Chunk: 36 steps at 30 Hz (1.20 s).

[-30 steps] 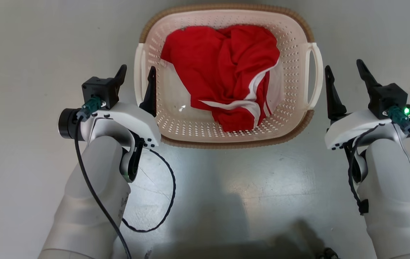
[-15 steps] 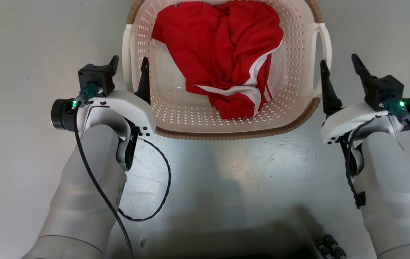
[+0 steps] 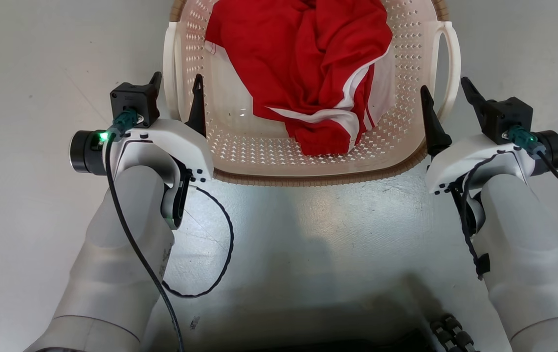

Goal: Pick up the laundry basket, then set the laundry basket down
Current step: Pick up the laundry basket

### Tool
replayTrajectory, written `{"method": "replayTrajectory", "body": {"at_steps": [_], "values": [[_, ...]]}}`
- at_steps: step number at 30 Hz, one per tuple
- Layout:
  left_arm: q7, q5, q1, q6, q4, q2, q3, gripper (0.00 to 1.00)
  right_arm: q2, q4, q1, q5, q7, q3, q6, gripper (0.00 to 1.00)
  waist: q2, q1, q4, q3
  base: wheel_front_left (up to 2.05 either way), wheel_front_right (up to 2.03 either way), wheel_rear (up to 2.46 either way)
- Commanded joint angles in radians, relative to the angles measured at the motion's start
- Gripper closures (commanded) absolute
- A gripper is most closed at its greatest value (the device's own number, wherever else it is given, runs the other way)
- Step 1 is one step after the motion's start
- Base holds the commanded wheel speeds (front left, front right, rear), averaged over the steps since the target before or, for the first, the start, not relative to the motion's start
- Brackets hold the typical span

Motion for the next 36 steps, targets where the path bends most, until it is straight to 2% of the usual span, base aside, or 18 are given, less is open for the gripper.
{"method": "replayTrajectory", "body": {"at_steps": [1,15,16,17,18,22,36], "values": [[-0.006,0.002,0.013,0.008,-0.006,0.019,0.012,0.0,0.009,-0.003,0.022,0.012,-0.014,0.022,0.006,0.0,0.0,0.0,0.001,0.002,0.0,0.0,0.0],[-0.006,-0.011,0.003,0.019,0.002,0.019,-0.007,0.0,0.009,0.007,0.017,0.019,-0.014,0.03,0.006,0.0,0.0,0.0,0.009,0.009,0.0,0.0,0.0],[-0.006,-0.015,0.003,0.017,0.005,0.019,-0.008,0.11,0.009,0.008,0.017,0.022,-0.014,0.03,0.006,0.0,0.0,0.0,0.009,0.01,0.0,0.0,0.0],[-0.006,-0.023,0.003,0.01,0.016,0.019,-0.012,0.88,0.009,0.013,0.017,0.028,-0.014,0.032,0.006,0.86,0.0,0.0,0.009,0.009,0.0,0.0,0.0],[-0.006,-0.032,0.002,0.002,0.034,0.019,-0.019,1.0,0.009,0.019,0.017,0.031,-0.014,0.035,0.006,1.0,0.0,0.0,0.009,0.009,0.0,0.0,0.0],[-0.006,-0.026,-0.014,0.025,0.038,0.019,-0.026,1.0,0.009,0.05,0.011,0.044,-0.014,0.04,0.006,1.0,0.0,0.0,0.012,0.01,0.0,0.0,0.0],[-0.006,-0.064,-0.012,0.031,0.102,0.019,-0.056,1.0,0.009,0.094,0.018,0.061,-0.014,0.054,0.006,1.0,0.0,0.0,0.012,-0.029,0.0,0.0,0.0]]}}
